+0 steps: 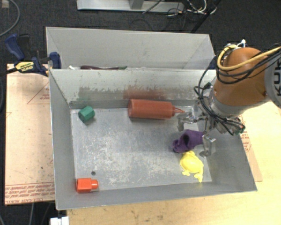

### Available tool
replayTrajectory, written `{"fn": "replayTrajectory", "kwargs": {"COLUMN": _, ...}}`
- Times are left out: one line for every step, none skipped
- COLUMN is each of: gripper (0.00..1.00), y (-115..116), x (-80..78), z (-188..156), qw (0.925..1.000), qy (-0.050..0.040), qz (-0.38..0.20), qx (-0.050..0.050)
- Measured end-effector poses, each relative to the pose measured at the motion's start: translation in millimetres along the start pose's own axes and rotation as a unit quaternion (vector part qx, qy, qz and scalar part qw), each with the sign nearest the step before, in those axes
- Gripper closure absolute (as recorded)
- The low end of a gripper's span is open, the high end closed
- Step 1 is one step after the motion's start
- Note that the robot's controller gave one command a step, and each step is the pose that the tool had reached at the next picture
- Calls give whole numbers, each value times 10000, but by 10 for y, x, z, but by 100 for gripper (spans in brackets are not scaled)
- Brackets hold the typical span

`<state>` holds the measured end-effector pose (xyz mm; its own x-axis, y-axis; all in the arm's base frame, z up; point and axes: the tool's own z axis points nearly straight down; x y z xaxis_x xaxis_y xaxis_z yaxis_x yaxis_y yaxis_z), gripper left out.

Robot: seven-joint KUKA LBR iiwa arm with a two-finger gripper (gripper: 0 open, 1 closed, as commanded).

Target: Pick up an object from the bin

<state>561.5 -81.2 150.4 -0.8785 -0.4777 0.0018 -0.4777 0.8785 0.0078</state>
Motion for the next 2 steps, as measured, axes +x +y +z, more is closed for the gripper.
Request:
{"fn": "replayTrajectory", "kwargs": {"gripper": 0, "y": -69, "x": -48, "z": -24, "qw": 9985, "qy": -80, "qz": -536, "qx": 53}}
{"fn": "replayTrajectory", "kwargs": {"gripper": 0, "y": -208, "x": -75, "z": 211, "qw": 9957, "qy": -55, "qz": -928, "qx": 34}}
